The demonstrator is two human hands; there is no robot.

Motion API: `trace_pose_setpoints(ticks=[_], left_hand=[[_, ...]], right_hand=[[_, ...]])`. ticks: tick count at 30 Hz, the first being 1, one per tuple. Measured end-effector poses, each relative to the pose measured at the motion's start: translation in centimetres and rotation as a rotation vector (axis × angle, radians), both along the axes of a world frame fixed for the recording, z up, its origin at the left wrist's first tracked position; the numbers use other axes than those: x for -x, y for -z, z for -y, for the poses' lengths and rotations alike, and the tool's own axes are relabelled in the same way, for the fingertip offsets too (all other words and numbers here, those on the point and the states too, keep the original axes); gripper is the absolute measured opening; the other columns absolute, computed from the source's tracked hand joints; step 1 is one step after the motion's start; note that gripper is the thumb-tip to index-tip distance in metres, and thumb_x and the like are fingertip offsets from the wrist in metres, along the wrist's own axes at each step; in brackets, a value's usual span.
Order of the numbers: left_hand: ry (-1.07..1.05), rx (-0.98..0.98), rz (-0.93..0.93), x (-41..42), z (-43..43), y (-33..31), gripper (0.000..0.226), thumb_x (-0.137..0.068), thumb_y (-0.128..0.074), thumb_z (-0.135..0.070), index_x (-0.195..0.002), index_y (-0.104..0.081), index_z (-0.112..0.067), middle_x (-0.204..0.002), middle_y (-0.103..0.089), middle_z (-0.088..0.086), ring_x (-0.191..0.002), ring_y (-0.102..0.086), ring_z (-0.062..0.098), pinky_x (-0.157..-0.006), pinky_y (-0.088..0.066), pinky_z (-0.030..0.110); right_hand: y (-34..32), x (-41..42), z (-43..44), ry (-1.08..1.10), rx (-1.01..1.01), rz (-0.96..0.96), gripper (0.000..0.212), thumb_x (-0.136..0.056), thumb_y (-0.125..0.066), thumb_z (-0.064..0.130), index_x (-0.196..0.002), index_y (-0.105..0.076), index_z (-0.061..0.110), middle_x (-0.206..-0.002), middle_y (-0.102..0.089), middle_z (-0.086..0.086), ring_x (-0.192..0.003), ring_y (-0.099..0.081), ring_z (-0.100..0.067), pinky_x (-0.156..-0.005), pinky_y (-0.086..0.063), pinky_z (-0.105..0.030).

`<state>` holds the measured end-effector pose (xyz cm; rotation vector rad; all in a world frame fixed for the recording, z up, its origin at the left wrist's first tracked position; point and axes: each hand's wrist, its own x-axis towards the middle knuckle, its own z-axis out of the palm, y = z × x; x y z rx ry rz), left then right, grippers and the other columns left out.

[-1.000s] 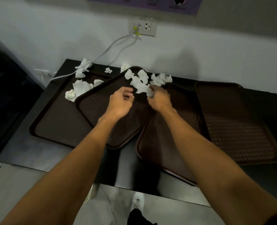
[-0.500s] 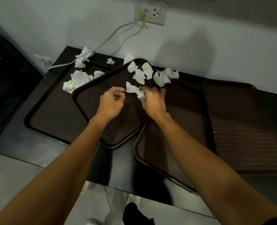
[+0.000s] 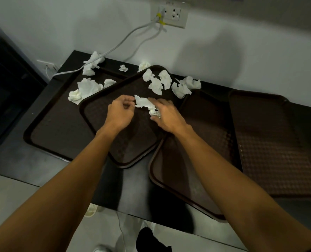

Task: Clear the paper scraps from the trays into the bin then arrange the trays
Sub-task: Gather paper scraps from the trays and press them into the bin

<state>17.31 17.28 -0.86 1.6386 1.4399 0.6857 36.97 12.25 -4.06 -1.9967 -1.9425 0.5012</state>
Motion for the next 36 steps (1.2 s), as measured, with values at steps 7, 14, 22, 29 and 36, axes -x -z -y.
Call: trace_pose_setpoints(ticks=[7, 14, 22, 29, 36], left_hand=[[0.03, -0.005, -0.007, -0.6, -0.9, 0.2, 0.028, -0.098, -0.064, -0.016, -0.125, -0.066, -0.02, -0.107, -0.069, -0.007, -0.099, -0.066, 0.006, -0.08, -0.052, 0.017], [0.034, -0.041, -0.012, -2.4, -2.4, -0.2, 0.025, -0.097, -0.064, -0.015, -0.121, -0.068, -0.021, -0.108, -0.069, -0.008, -0.099, -0.064, 0.004, -0.077, -0.048, 0.012], [0.151, -0.093, -0.13, -6.9, -6.1, 0.8, 0.03, -0.098, -0.059, -0.013, -0.126, -0.067, -0.021, -0.123, -0.066, -0.004, -0.109, -0.061, 0.008, -0.079, -0.039, 0.003], [0.462, -0.309, -0.508, -10.3, -9.3, 2.7, 0.059, -0.087, -0.063, -0.006, -0.144, -0.056, -0.021, -0.155, -0.045, 0.003, -0.139, -0.04, 0.031, -0.116, -0.037, 0.045], [0.424, -0.376, -0.574, -10.3, -10.0, 3.3, 0.053, -0.089, -0.072, -0.016, -0.141, -0.058, -0.019, -0.137, -0.046, 0.016, -0.127, -0.043, 0.036, -0.11, -0.041, 0.047]], right_hand=[[0.3, 0.1, -0.2, -0.032, -0.043, -0.007, 0.048, -0.09, -0.075, 0.013, -0.137, -0.063, 0.018, -0.13, -0.062, -0.009, -0.12, -0.05, -0.03, -0.102, -0.05, -0.046], [-1.5, -1.5, 0.4, 0.256, -0.162, -0.327, 0.026, -0.09, -0.075, 0.017, -0.114, -0.071, 0.007, -0.107, -0.068, -0.013, -0.097, -0.065, -0.023, -0.084, -0.049, -0.022], [-3.0, -3.7, 1.3, 0.487, -0.223, -0.516, 0.035, -0.089, -0.079, 0.021, -0.122, -0.07, 0.012, -0.116, -0.069, -0.001, -0.093, -0.062, 0.001, -0.077, -0.043, 0.002], [-3.3, -5.2, 3.3, 0.573, -0.299, -0.537, 0.035, -0.09, -0.078, 0.022, -0.123, -0.07, 0.014, -0.115, -0.07, 0.003, -0.097, -0.063, 0.004, -0.085, -0.047, -0.002], [-2.9, -5.8, 5.1, 0.591, -0.272, -0.527, 0.038, -0.089, -0.079, 0.024, -0.125, -0.07, 0.015, -0.115, -0.073, 0.001, -0.103, -0.064, -0.004, -0.078, -0.039, 0.006]])
